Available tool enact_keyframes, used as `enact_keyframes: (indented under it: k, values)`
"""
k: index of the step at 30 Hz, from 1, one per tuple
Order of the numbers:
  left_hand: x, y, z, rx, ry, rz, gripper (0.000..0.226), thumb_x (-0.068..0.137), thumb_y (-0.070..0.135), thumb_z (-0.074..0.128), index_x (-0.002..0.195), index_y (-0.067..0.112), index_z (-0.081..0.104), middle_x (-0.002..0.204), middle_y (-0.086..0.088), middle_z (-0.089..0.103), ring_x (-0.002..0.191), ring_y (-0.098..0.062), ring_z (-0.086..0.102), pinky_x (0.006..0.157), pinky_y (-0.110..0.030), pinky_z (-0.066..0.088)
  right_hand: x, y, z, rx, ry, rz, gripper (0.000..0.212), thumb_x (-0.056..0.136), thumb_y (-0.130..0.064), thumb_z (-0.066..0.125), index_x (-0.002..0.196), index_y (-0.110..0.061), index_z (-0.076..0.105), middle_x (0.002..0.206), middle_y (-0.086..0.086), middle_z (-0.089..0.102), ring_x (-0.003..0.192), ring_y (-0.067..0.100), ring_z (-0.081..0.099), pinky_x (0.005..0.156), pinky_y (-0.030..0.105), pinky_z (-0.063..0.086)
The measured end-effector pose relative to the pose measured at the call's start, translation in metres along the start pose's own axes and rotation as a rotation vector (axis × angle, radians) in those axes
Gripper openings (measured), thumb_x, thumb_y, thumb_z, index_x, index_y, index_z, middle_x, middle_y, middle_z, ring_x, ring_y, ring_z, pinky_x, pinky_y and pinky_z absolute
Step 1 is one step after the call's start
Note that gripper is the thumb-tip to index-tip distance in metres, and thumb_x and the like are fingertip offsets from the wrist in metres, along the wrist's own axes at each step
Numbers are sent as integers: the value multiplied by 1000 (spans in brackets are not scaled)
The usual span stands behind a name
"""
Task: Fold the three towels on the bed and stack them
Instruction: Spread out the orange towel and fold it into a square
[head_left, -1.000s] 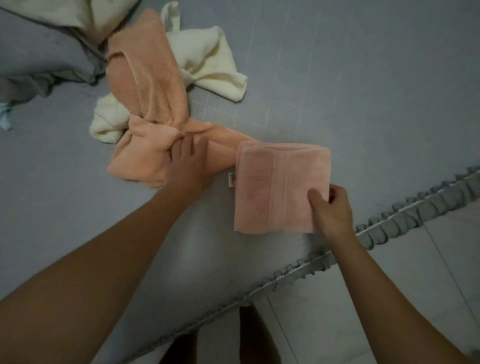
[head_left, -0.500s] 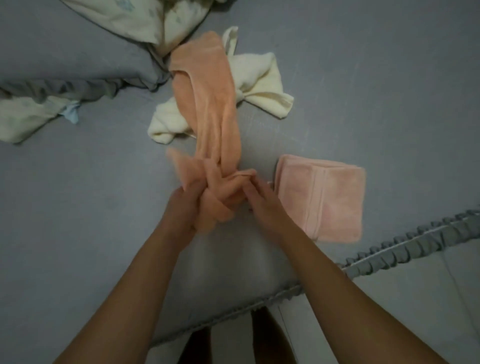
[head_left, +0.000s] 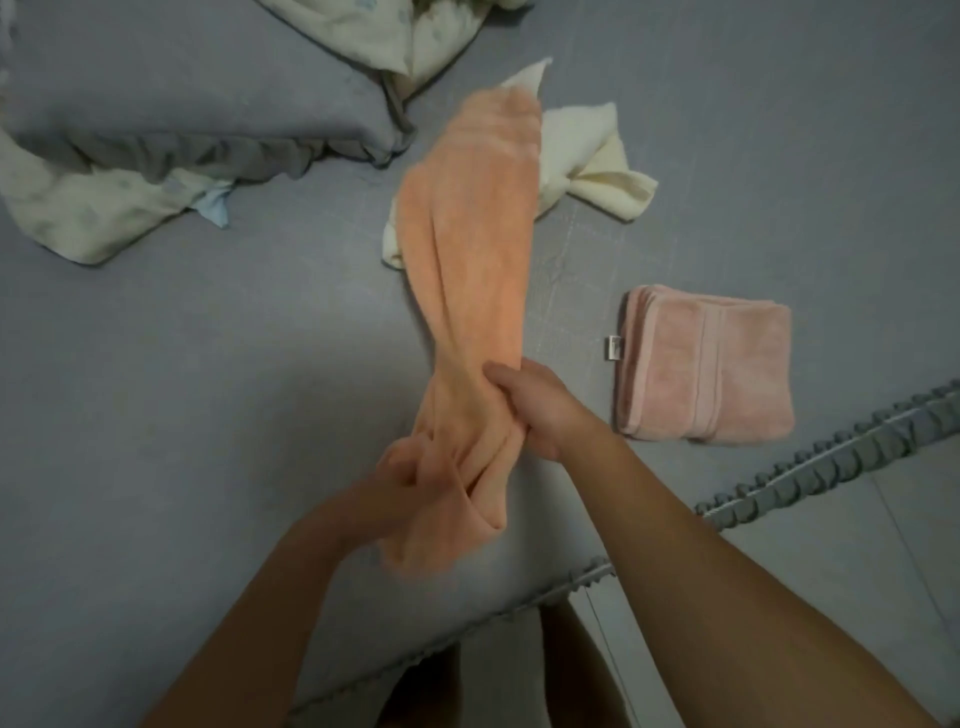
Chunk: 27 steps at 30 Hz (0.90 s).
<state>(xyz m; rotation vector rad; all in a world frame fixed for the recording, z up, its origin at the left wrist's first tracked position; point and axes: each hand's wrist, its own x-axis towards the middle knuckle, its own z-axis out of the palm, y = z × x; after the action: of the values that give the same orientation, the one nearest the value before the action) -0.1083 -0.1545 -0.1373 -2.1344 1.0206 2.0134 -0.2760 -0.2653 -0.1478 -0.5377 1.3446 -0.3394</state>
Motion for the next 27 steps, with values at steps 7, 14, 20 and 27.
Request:
enact_keyframes:
  k: [7,14,20,27]
  values:
    - [60,10,-23,-454,317,307,53,71,16,64,123,10,62,122,-10,68,109,-24,62,92,-38,50,-58,61,-18,-86,-45,118,36,85,-6,56,120,2,61,119,24,67,111,39,63,104,54,44]
    - [68,31,-2,-908,-196,337,8,82,18,60,81,10,60,71,-5,50,64,-15,45,61,-30,33,-55,67,-48,308,-173,71,48,98,-38,48,141,-14,48,138,12,58,128,30,55,114,50,33]
    - [29,13,2,-862,-115,466,14,75,9,61,79,17,73,68,-3,58,60,-10,52,52,-21,40,-59,42,-40,544,-158,36,53,95,-38,46,137,-7,53,134,19,60,127,34,55,108,48,40]
    - [39,12,6,-689,-94,499,49,87,3,61,134,15,54,129,-8,65,118,-22,62,95,-40,50,-86,8,-28,535,-436,-28,47,88,-35,52,124,-8,63,115,19,63,105,34,59,97,46,44]
